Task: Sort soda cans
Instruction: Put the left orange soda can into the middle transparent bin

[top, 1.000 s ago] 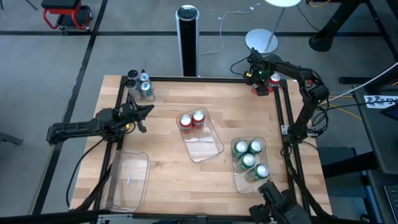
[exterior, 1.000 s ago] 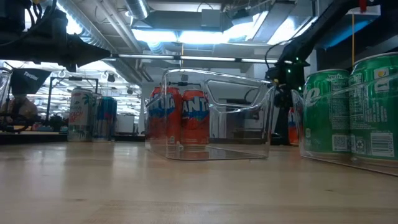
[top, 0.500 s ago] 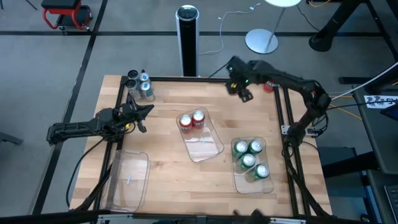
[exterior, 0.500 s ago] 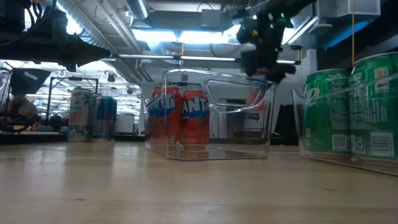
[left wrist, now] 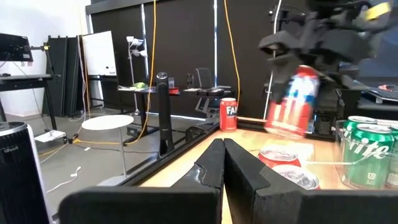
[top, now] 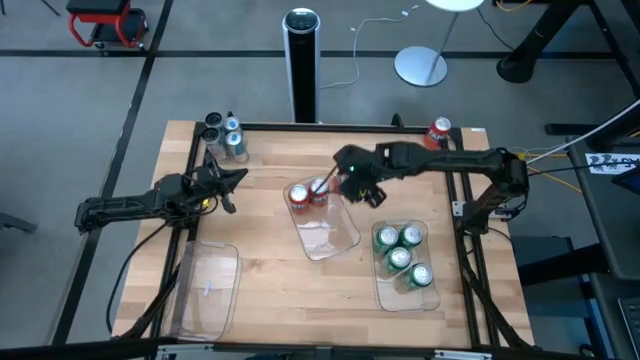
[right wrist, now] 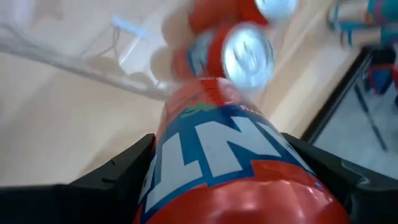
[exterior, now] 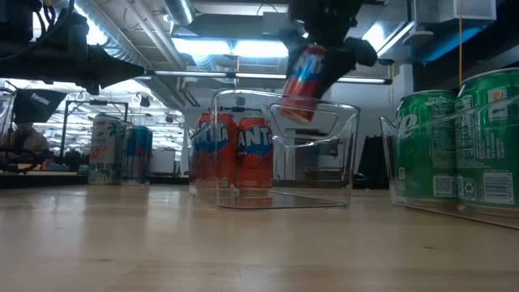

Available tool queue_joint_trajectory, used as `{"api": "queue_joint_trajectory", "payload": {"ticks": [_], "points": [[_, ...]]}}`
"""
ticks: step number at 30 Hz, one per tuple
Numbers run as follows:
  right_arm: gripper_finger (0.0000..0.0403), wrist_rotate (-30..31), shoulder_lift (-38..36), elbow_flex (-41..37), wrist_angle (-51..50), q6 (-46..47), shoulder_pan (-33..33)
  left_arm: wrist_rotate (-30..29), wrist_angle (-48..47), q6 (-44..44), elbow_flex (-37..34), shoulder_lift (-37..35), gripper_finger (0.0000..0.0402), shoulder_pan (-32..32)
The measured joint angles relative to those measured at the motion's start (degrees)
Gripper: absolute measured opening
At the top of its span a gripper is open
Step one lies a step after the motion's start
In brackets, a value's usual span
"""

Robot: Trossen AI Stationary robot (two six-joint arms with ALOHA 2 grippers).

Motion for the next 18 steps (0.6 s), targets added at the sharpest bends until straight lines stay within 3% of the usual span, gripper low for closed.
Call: {"api": "queue_joint_trajectory", "payload": {"ticks": [9,18], "points": [[0.0294,-1.7,1.4,0.0,6.1,0.6,7.4,0.0,0.0,-0.4,0.0,0.0,0.0000,0.0],[0.0294,-3.6,8.4,0.0,8.5,0.5,9.1,0.0,-0.4,-0.6,0.0,0.0,0.0000,0.0]]}}
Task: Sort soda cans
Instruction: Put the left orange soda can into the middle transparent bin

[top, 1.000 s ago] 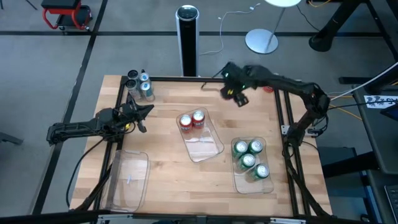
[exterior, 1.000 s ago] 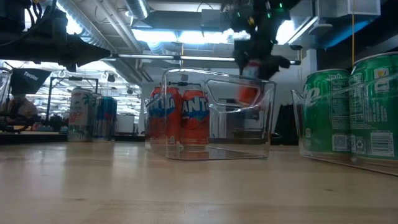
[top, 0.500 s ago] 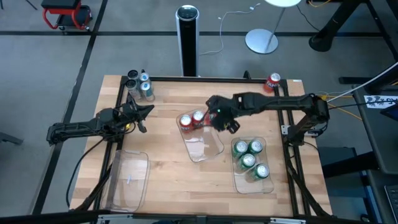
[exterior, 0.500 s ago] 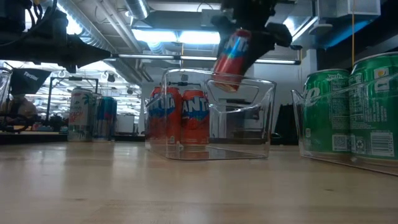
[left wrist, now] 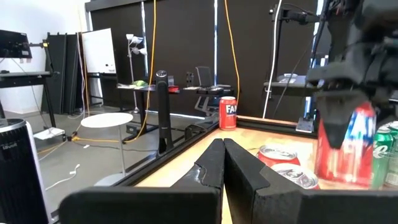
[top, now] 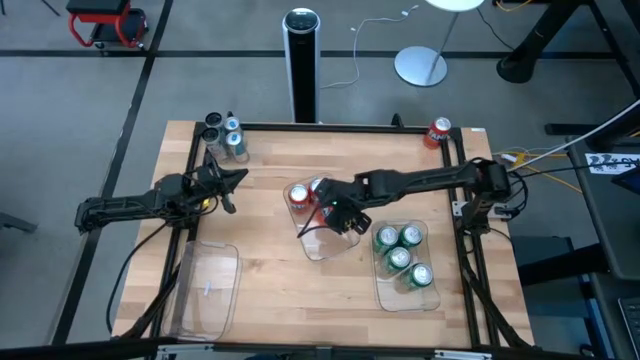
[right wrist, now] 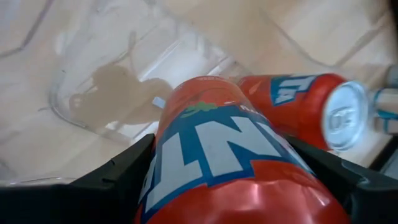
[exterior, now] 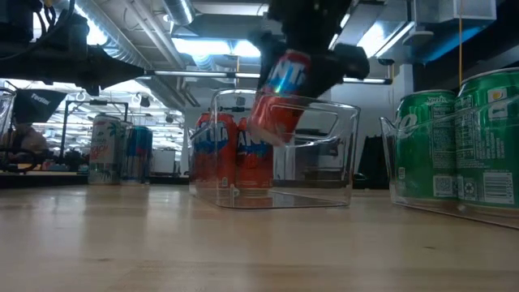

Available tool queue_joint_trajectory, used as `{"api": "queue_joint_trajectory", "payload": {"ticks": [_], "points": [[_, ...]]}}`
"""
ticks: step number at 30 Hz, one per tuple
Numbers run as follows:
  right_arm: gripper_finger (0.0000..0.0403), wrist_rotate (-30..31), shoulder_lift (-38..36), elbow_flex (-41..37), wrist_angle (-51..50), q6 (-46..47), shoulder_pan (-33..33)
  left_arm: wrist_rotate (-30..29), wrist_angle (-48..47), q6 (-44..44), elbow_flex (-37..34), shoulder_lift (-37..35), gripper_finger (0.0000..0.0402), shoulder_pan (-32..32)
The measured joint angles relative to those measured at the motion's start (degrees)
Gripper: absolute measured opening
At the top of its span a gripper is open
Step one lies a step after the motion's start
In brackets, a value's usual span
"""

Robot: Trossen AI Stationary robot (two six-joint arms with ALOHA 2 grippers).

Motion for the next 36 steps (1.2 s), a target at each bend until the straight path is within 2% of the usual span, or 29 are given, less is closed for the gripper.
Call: {"api": "queue_joint_trajectory", "payload": {"ticks": [9,15,18,28,36], "points": [[0.0295,0.0,5.3,0.0,0.2,-0.2,-1.0,0.0,0.0,-0.1,0.0,0.0,0.0000,0.0],[0.0354,1.7,7.2,0.0,0.5,-0.3,-1.0,0.0,0.1,-0.1,0.0,0.0,0.0000,0.0],[0.0369,1.8,7.4,0.0,0.8,-0.3,-0.9,0.0,0.0,-0.2,0.0,0.0,0.0000,0.0],[0.0369,2.0,6.9,-0.3,1.0,-0.5,-0.9,0.0,-0.2,-0.2,0.0,0.0,0.0000,0.0],[0.0369,1.8,1.9,-0.3,-1.2,-0.4,-0.9,0.0,0.0,0.1,0.0,0.0,0.0000,0.0]]}}
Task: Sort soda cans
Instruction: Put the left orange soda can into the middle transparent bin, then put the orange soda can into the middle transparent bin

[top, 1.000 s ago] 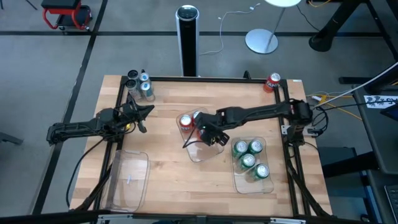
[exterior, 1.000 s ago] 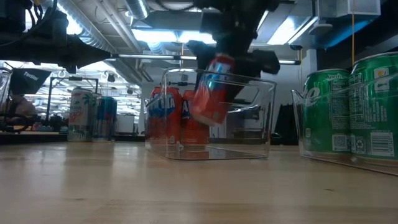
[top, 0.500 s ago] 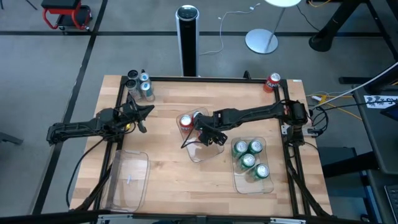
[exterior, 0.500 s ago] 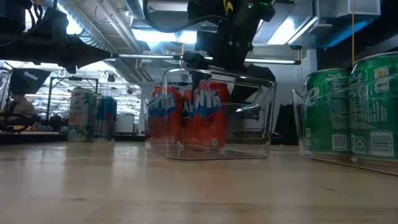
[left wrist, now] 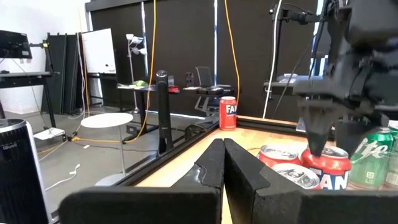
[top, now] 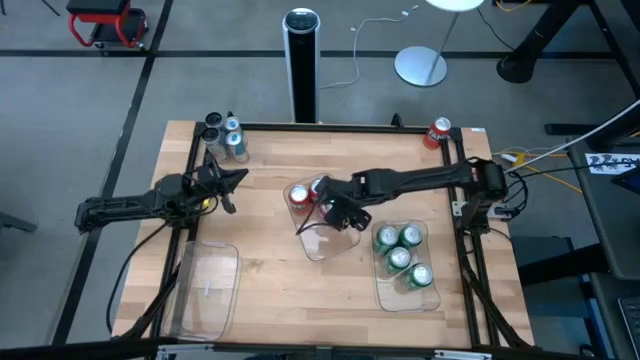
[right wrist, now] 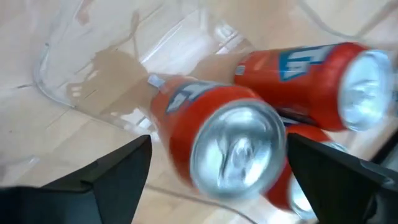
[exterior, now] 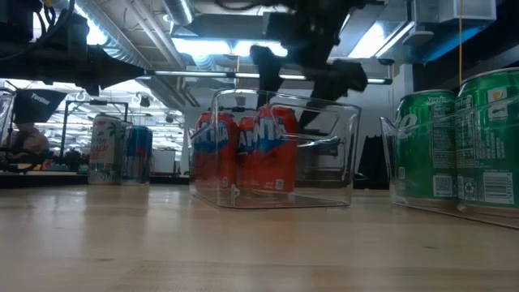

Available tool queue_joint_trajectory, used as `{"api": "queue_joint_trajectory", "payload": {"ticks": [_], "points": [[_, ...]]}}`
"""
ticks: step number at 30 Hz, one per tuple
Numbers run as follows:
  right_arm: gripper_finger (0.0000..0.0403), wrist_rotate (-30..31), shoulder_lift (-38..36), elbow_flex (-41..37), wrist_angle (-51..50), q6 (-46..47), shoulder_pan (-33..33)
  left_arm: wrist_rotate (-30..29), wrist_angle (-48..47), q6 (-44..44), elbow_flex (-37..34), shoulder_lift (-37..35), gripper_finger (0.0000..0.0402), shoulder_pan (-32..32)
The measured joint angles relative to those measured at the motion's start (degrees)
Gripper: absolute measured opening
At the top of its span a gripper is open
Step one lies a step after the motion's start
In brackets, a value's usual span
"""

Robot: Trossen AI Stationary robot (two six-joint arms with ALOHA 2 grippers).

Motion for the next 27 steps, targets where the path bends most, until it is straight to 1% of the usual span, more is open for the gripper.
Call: {"api": "queue_joint_trajectory", "payload": {"ticks": [3,8,10,14,18,22,24,27], "points": [[0.0369,0.2,-2.4,0.0,-0.7,0.0,0.0,0.0,0.0,0.0,0.0,0.0,0.0000,0.0],[0.0369,5.5,-6.4,0.0,-4.4,0.7,0.0,0.0,0.0,-0.1,0.0,0.0,0.0000,0.0],[0.0369,9.2,-7.9,0.0,-6.9,2.0,-0.2,0.0,0.0,-0.5,0.0,0.0,0.0000,0.0],[0.0369,18.3,-11.0,0.0,-15.0,6.6,-1.8,0.0,0.3,-1.1,0.0,0.0,0.0000,0.0],[0.0370,26.1,-13.5,-0.1,-25.5,11.5,-4.8,0.0,0.1,-1.1,0.0,0.0,0.0000,0.0],[0.0370,34.5,-15.5,-0.1,-33.8,16.8,-9.3,0.0,0.1,-1.7,0.0,0.0,0.0000,0.0],[0.0370,37.2,-16.2,-0.1,-36.8,18.4,-12.1,0.0,0.1,-1.9,0.0,0.0,0.0000,0.0],[0.0370,38.9,-17.0,-0.1,-39.1,18.4,-16.5,0.0,0.1,-2.0,0.0,0.0,0.0000,0.0]]}}
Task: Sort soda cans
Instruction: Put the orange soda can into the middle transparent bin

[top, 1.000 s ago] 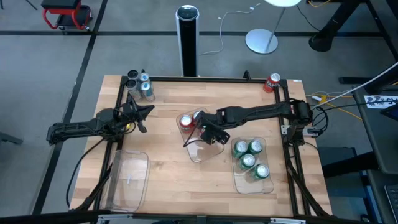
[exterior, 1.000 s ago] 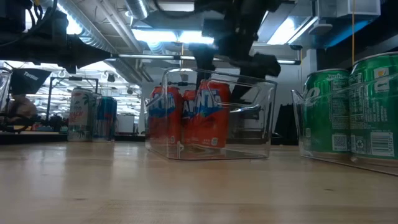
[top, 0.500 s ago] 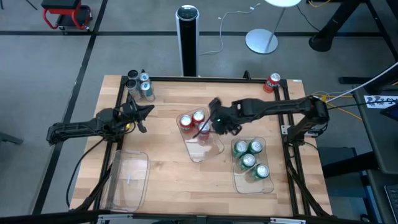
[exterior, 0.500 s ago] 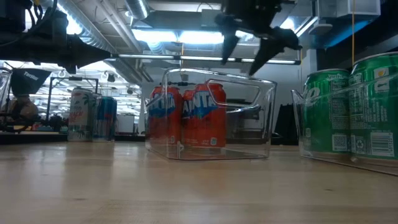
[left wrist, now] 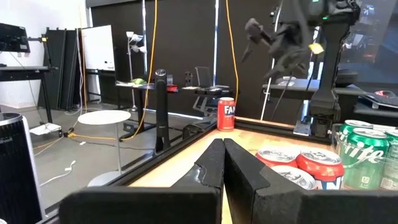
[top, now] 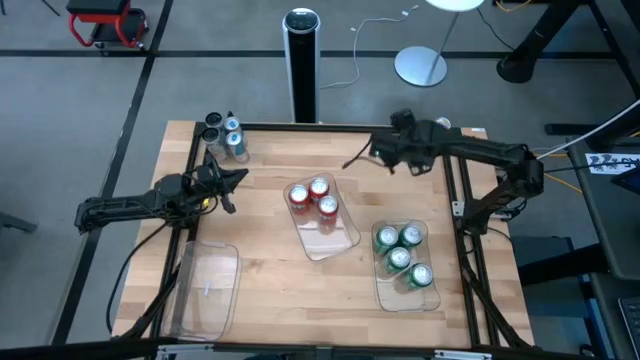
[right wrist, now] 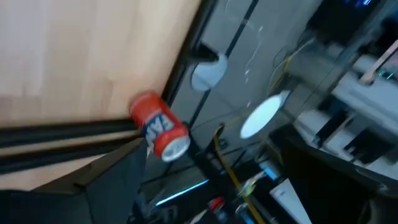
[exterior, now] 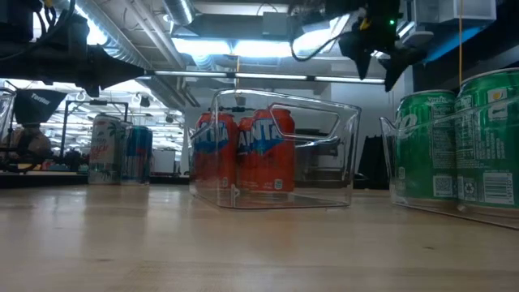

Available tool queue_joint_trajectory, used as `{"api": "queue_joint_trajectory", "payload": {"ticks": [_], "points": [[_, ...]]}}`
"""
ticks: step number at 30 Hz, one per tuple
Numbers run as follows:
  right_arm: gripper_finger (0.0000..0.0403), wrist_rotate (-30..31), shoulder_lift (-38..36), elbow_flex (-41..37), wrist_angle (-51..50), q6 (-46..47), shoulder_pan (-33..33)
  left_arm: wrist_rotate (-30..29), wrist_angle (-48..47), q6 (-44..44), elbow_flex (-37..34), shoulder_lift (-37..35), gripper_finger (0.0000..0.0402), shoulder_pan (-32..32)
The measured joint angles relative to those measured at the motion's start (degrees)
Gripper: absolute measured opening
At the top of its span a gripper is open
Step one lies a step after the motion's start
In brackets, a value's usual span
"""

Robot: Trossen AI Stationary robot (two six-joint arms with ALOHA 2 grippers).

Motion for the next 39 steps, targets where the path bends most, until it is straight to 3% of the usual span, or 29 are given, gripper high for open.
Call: {"api": "queue_joint_trajectory", "payload": {"ticks": [9,12,16,20,31,39], "points": [[0.0370,-1.9,-0.7,0.0,-0.7,-5.4,-12.4,0.0,0.0,0.2,0.0,0.0,0.0000,0.0],[0.0370,-2.5,-0.7,0.0,-0.7,-7.7,-15.2,0.0,0.0,0.2,0.0,0.0,0.0000,0.0],[0.0370,-7.7,-1.0,0.0,-0.2,-9.0,-18.3,0.0,-0.1,0.7,0.0,0.0,0.0000,0.0],[0.0370,-6.4,-2.8,-0.2,0.9,-9.5,-21.4,0.0,-0.3,0.6,0.0,0.0,0.0000,0.0],[0.0370,-12.7,-14.2,-17.5,18.8,-17.1,-31.0,0.0,-1.1,0.4,0.0,0.0,0.0000,0.0],[0.0375,-9.1,-14.6,-21.5,21.1,-21.4,-31.5,0.0,0.4,0.4,0.0,0.0,0.0000,0.0]]}}
